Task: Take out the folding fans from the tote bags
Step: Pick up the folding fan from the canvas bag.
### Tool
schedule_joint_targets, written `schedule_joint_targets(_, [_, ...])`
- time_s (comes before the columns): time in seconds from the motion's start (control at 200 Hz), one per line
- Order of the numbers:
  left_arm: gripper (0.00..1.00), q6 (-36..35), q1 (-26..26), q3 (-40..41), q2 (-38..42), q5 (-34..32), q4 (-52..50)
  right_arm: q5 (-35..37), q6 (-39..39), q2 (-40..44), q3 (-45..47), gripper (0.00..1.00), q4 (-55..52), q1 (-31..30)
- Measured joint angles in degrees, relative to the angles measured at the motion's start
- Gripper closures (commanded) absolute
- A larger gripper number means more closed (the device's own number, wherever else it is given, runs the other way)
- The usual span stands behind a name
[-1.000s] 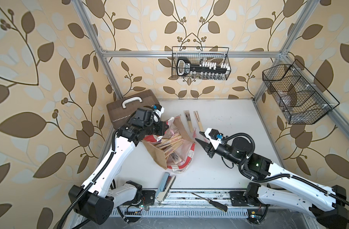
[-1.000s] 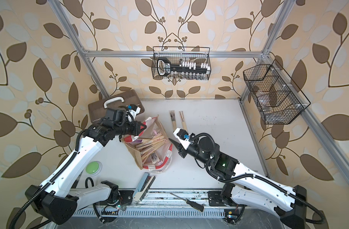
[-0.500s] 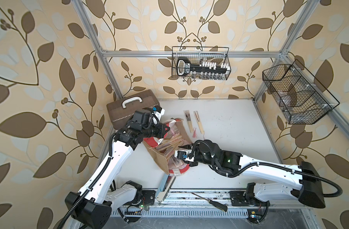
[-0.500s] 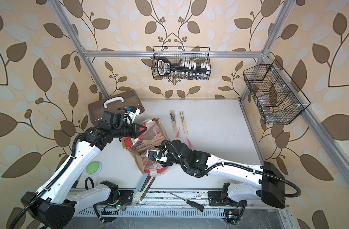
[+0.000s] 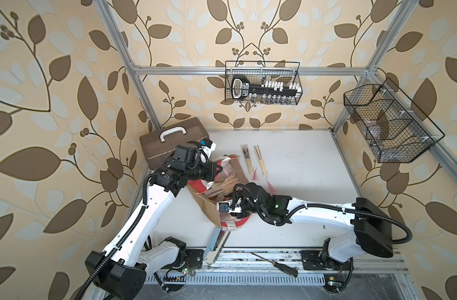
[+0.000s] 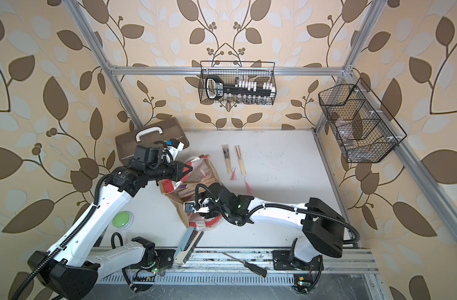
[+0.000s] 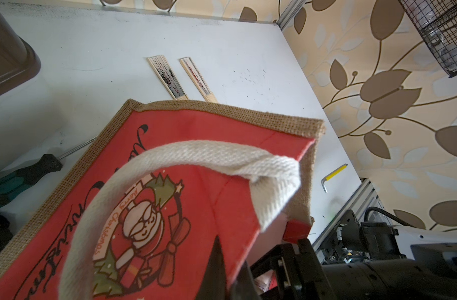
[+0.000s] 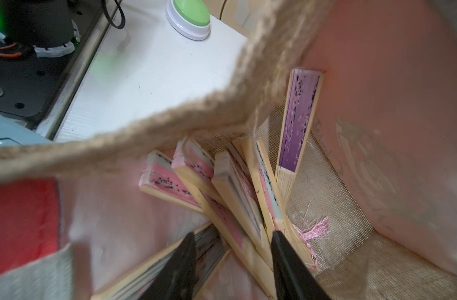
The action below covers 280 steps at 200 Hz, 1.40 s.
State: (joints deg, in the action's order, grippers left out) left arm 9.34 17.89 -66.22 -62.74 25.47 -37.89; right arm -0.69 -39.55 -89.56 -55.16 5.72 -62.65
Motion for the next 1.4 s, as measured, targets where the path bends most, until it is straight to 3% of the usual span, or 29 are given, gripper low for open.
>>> schedule_joint_targets(0.58, [1.0,-0.02,0.0,0.0,-0.35,-0.15,-0.04,-2.27,-0.24,-9.97,-6.47,0.61,4.46,0.04])
schedule_joint_targets(0.875, [1.0,-0.02,0.0,0.0,-0.39,-0.35,-0.04,1.22,0.24,-13.7,-7.32,0.69,7.5,0.02])
schedule_joint_targets(1.164, [1.0,-0.04,-0.37,0.0,-0.52,-0.48,-0.02,6.08,0.52,-14.47,-7.32,0.69,12.5,0.04])
schedule_joint_targets(1.399, [1.0,-0.02,-0.37,0.0,-0.55,-0.57,-0.02,5.97,-1.36,-14.88,-7.3,0.68,13.51,-0.24])
